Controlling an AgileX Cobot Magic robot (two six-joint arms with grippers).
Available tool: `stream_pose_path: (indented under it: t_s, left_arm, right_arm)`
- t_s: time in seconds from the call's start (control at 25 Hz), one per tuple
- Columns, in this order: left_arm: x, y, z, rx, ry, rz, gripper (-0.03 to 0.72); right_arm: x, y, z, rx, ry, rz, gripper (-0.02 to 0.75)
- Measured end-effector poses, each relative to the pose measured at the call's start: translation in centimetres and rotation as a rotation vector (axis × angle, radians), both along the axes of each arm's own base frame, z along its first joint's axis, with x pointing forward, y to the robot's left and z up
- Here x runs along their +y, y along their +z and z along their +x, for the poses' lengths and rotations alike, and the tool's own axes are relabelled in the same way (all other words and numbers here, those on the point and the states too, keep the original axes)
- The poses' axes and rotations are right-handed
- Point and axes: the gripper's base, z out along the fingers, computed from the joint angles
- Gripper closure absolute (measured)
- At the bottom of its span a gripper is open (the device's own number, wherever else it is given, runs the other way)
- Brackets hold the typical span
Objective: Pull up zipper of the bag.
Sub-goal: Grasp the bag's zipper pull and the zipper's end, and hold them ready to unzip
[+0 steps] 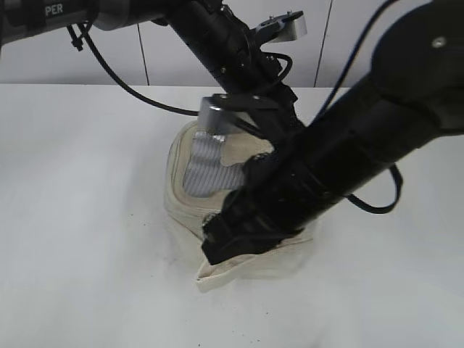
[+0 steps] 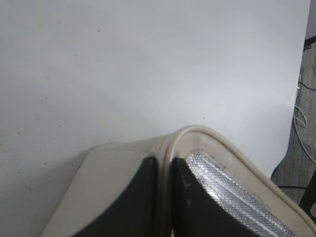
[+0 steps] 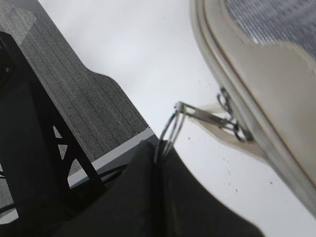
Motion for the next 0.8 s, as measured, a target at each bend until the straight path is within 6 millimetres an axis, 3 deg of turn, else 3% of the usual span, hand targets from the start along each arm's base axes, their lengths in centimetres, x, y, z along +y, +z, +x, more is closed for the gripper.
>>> stream_pose_path:
  t_s: [0.16, 0.4, 0.48, 0.6, 0.72, 0.8]
  left_arm:
    - [0.0, 0.0, 0.0, 0.001, -0.001, 0.002, 0.636]
    - [0.1, 0.0, 0.1, 0.001, 0.003, 0.0, 0.637]
    - [0.1, 0.0, 0.1, 0.002, 0.003, 0.0, 0.638]
    - [0.1, 0.0, 0.1, 0.001, 0.004, 0.0, 0.624]
    - [0.1, 0.1, 0.1, -0.009, 0.006, 0.001, 0.549]
    - [0.4, 0.8, 0.1, -0.039, 0.008, 0.016, 0.465]
  right_arm:
    - [2.2, -0.6, 0.9, 0.004, 0.03, -0.002, 0.733]
    - [1.7, 0.3, 0.9, 0.01, -0.023, -0.052, 0.692]
    - [0.9, 1.4, 0.7, -0.015, -0.069, -0.096, 0.608]
    - [-0.8, 2.9, 0.4, -0.063, -0.112, -0.172, 0.417]
    - [-2.5, 4.3, 0.3, -0.085, -0.16, -0.22, 0.244]
    - [-3.7, 5.0, 0.5, -0.099, -0.201, -0.24, 0.2]
